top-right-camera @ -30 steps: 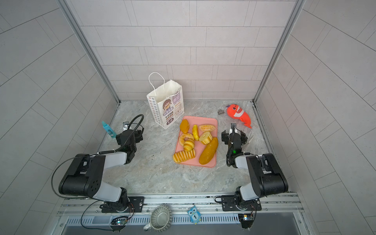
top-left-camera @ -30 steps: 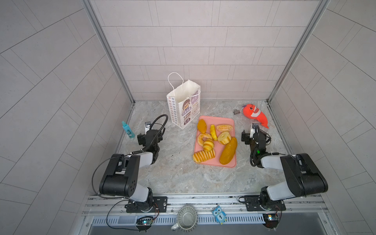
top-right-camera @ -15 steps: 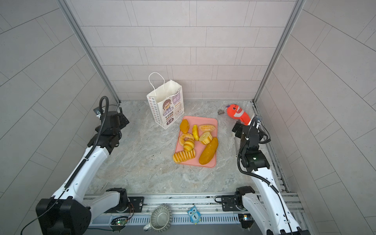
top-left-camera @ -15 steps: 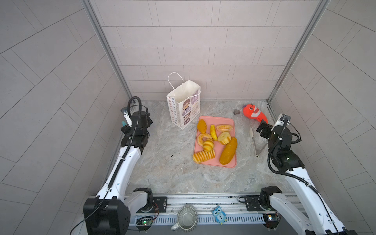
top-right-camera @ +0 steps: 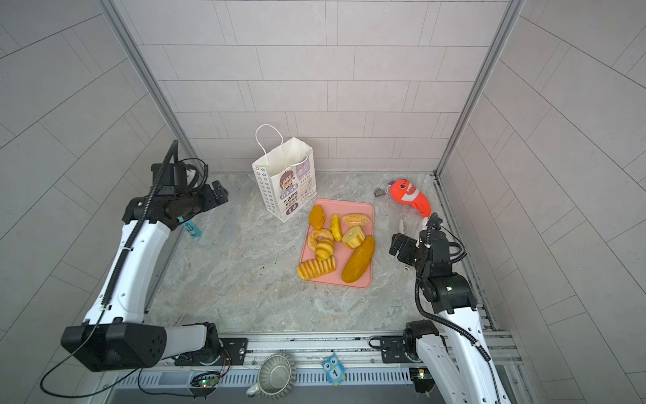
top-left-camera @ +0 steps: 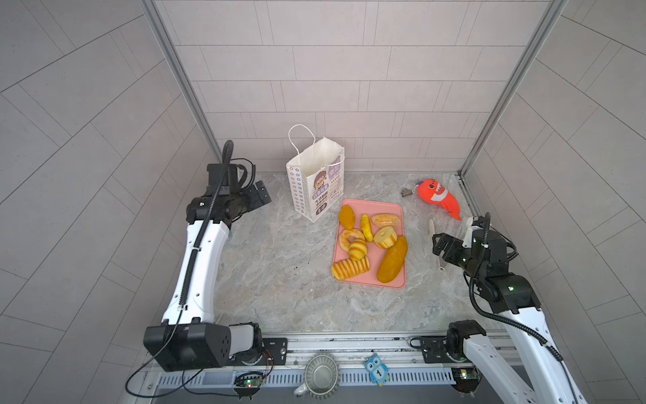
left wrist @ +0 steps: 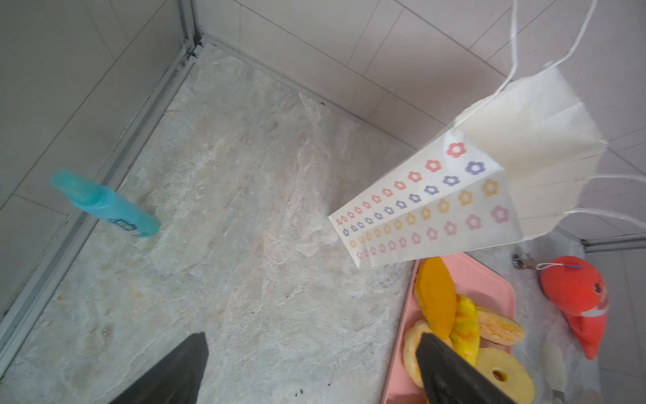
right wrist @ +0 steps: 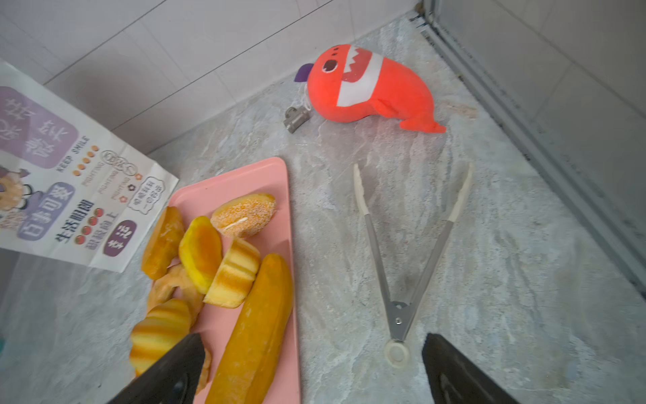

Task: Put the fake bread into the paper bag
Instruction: 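Reach the left gripper to the bag handle while the right gripper moves toward the tong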

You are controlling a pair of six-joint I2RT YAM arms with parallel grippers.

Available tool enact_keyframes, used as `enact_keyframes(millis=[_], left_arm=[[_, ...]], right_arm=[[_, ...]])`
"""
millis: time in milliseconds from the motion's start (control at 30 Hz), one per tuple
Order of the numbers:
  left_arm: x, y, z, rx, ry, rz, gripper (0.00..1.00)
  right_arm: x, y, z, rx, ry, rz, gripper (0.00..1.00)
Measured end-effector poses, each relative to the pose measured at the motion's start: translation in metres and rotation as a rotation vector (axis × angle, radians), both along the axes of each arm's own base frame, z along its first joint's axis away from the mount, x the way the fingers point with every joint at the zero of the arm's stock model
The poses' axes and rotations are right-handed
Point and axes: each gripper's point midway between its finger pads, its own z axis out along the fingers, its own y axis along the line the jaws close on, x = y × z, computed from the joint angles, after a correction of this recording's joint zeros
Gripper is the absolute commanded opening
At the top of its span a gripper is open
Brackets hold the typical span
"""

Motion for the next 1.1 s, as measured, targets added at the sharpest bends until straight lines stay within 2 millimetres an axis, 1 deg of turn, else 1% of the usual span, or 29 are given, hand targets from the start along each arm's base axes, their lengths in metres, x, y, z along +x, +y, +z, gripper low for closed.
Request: enact_keyframes(millis=[33,133,167,233,333,433,467,567,667,733,833,933,1000,1100], left_arm=[[0.005,-0.002,0.004,-0.005,-0.002,-0.018,1.00],[0.024,-0.010,0.016,-0.021,-0.013,-0.070,0.99],[0.032,-0.013,0.018,-0.023,-0.015,-0.083,0.96],[0.045,-0.018,0.021,-0.025,-0.019,-0.108,0.91],[0.066,-0.027,0.022,-0.013,-0.023,-0.148,0.88],[0.088,-0.044,0.019,0.006,-0.023,-0.202,0.88],[0.095,-0.051,0.017,0.013,-0.024,-0.220,0.88],[0.114,-0.069,0.012,0.039,-0.025,-0.268,0.88],[0.133,-0.085,0.009,0.075,-0.032,-0.306,0.88],[0.144,-0.092,0.006,0.100,-0.034,-0.318,0.88],[0.158,-0.099,0.000,0.131,-0.029,-0.331,0.87],[0.172,-0.100,-0.007,0.154,-0.028,-0.330,0.82],[0.181,-0.100,-0.014,0.165,-0.020,-0.324,0.77],[0.189,-0.100,-0.026,0.175,0.002,-0.326,0.71]], right_arm=[[0.002,0.005,0.000,0.016,0.007,0.026,0.86],[0.010,0.018,0.003,0.060,0.017,0.084,0.85],[0.013,0.022,0.003,0.071,0.021,0.103,0.82],[0.014,0.028,0.005,0.086,0.021,0.130,0.78],[0.016,0.035,0.018,0.107,-0.011,0.166,0.72],[0.018,0.040,0.034,0.120,-0.048,0.198,0.67],[0.019,0.042,0.038,0.121,-0.052,0.207,0.67],[0.023,0.047,0.044,0.115,-0.051,0.229,0.75],[0.025,0.053,0.043,0.111,-0.033,0.256,0.80],[0.023,0.058,0.041,0.109,-0.023,0.278,0.80],[0.019,0.069,0.042,0.109,-0.020,0.321,0.80],[0.016,0.080,0.043,0.108,-0.021,0.363,0.78],[0.014,0.087,0.043,0.108,-0.019,0.386,0.76],[0.013,0.092,0.042,0.107,-0.013,0.403,0.74]])
